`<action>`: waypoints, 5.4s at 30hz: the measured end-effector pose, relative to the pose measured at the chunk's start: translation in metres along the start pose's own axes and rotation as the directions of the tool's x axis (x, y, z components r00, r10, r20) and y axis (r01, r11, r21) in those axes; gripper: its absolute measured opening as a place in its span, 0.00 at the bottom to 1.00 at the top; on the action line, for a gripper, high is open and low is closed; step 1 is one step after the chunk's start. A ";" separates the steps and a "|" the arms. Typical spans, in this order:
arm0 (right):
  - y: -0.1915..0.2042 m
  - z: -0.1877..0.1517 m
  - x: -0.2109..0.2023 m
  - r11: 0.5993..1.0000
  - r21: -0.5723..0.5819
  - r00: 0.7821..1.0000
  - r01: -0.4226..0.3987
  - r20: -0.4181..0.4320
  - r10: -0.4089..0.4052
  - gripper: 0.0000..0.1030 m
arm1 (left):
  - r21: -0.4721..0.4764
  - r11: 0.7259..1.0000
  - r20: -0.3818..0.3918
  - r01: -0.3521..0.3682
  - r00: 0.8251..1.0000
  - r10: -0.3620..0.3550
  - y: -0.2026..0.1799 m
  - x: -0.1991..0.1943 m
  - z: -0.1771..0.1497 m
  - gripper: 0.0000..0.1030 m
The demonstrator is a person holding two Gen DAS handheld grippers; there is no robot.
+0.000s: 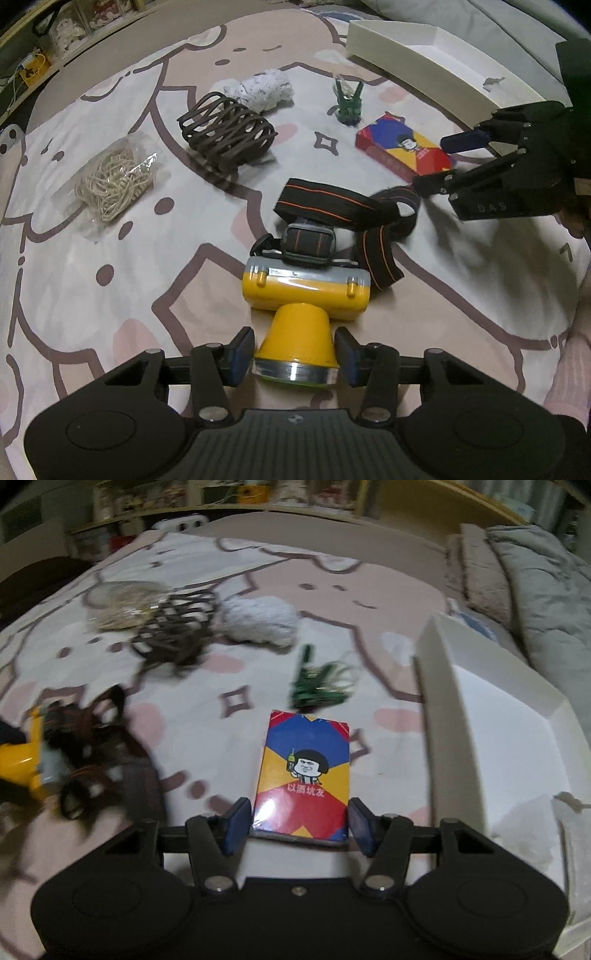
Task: Organize objects
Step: 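Grasp the yellow headlamp with the left gripper while the right gripper grasps the card box, then carry the headlamp with the left gripper while the right gripper carries the card box toward the tray, then lower the headlamp into the tray and open the left gripper while the right gripper releases the card box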
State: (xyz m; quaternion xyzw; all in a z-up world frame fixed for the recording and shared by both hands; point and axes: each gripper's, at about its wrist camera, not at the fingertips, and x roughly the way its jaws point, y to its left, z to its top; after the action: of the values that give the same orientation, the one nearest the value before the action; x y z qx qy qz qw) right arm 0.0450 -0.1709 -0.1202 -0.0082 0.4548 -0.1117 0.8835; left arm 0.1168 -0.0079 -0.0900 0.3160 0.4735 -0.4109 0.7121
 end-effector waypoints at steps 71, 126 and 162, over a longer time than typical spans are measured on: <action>-0.033 0.051 -0.116 0.986 0.125 0.962 -0.109 0.262 0.073 0.58 | -0.443 0.890 0.330 -0.106 0.904 0.272 0.008 -0.087 0.038 0.42; -0.212 -0.044 -0.017 0.980 0.180 0.996 0.081 -0.060 -0.071 0.58 | 0.042 0.995 0.274 0.093 0.957 -0.101 -0.188 0.071 0.246 0.42; -0.221 -0.054 -0.051 0.978 0.177 0.985 0.114 -0.151 -0.088 0.73 | 0.258 0.959 0.184 0.118 0.968 -0.169 -0.203 0.043 0.220 0.47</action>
State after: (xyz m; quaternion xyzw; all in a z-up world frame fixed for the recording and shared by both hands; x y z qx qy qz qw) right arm -0.0693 -0.3716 -0.0853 0.0586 0.5032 -0.1986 0.8390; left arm 0.0376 -0.2984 -0.0657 0.3221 0.3654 -0.5473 0.6806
